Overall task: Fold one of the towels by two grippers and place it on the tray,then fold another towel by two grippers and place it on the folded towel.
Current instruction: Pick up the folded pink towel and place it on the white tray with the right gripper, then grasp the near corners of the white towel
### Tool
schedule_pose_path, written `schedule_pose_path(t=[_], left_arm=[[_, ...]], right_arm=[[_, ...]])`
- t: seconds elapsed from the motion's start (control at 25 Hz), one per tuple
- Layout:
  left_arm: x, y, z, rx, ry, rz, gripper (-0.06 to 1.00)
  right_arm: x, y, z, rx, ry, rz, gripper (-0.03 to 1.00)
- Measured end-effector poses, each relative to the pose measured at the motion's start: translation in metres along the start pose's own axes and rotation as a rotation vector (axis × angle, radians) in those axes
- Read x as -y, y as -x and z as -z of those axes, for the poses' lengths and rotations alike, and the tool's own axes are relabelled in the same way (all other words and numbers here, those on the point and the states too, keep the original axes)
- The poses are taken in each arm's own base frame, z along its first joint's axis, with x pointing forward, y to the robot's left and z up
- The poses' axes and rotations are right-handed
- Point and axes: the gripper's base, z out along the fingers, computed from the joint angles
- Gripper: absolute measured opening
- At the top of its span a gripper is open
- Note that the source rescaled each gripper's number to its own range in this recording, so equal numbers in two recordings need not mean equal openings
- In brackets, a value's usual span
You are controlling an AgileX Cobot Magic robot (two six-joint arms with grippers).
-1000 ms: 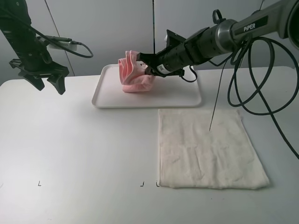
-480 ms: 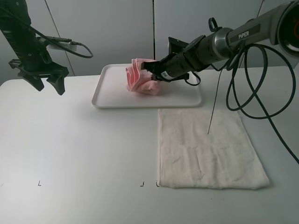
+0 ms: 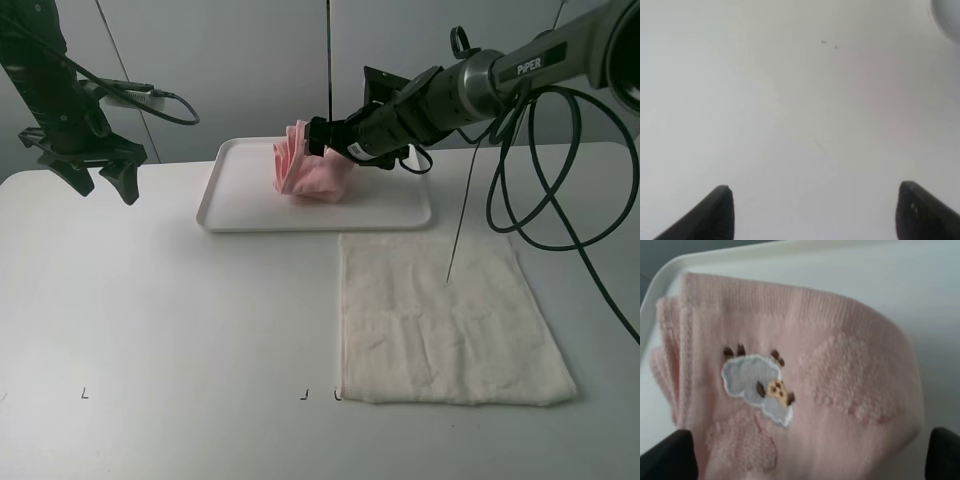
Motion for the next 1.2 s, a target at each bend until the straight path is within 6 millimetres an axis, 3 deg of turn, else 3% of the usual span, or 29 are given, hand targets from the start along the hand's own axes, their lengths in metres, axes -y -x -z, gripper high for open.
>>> schedule_pose_path(t=[0.2,0.32,0.6,0.92,1.04,1.2], left_arm=[[0.0,0.0,0.0,0.0,0.0,0.0,0.85],[0.0,0.0,0.0,0.0,0.0,-0.002,0.85],[0.0,0.0,0.0,0.002,0.0,-0.002,0.85],[0.002,-0.006,0.003,-0.018,-0.012,-0.008,0.85],[0.005,-0.013,0.011,0.029,-0.037,-0.019,0.85],[0.01,-0.034,0.025,0.063,-0.053,-0.036,0.85]], right_arm=[[-0.013,0.024,0.025,0.071,0.007,0.112,0.99],[-0.02,0.028,0.036,0.047,0.035,0.172,0.99],[-0.022,0.024,0.052,-0.104,0.002,0.247,0.99],[-0.002,0.016,0.07,-0.33,-0.148,0.244,0.97],[-0.001,0.013,0.087,-0.359,-0.178,0.27,0.95],[-0.001,0.004,0.124,-0.365,-0.203,0.301,0.95]])
